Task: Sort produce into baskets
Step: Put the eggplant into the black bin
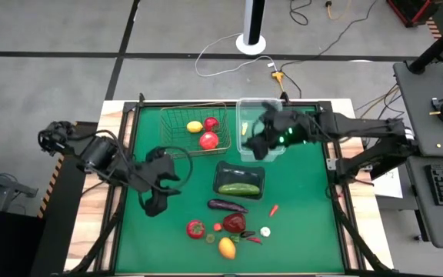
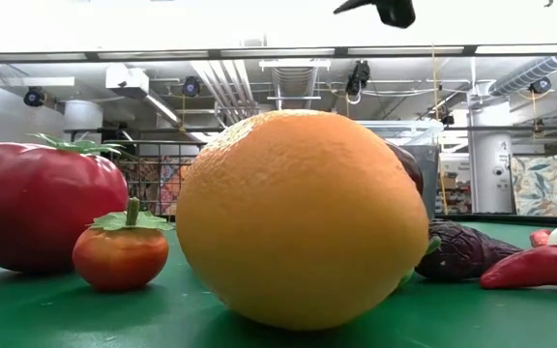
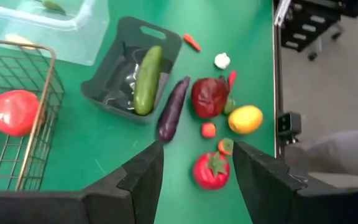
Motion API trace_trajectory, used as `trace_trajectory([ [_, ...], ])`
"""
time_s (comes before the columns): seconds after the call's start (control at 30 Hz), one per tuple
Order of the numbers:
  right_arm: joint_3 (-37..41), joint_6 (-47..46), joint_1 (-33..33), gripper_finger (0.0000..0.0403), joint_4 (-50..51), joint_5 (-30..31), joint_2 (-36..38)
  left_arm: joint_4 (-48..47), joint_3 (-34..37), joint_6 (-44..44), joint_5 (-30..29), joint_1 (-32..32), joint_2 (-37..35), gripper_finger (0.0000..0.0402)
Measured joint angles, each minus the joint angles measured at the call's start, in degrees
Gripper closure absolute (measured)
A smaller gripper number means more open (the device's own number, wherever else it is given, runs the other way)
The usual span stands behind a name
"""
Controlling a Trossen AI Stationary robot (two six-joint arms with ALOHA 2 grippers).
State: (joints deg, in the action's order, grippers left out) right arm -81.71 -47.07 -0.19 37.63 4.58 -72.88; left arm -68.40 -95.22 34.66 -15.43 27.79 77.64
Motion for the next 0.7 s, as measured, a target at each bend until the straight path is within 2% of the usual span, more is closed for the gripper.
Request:
trace_trajectory([
  [0.17, -0.05, -7.63, 9.44, 0.0211, 1.52, 5.00, -0.02, 0.49, 0.09, -3.84, -0.03, 2.57, 1.69, 0.0226],
  [0.3, -0.27, -17.96, 15.38, 0.0211, 6.85, 5.43, -0.02, 0.83, 0.53, -12.86, -0.49, 3.68, 2.89, 0.0228],
  [0.53, -0.31, -36.53, 22.79, 0.0211, 24.99, -4.49, 0.00, 6.23, 2.15, -19.73, -0.06, 2.91, 3.47, 0.0251],
  [0.7, -0.28, -40.18, 25.94, 0.0211, 34.43, -4.49, 0.02, 16.23, 9.37, -22.08, 2.44, 1.85, 2.45, 0.0274],
])
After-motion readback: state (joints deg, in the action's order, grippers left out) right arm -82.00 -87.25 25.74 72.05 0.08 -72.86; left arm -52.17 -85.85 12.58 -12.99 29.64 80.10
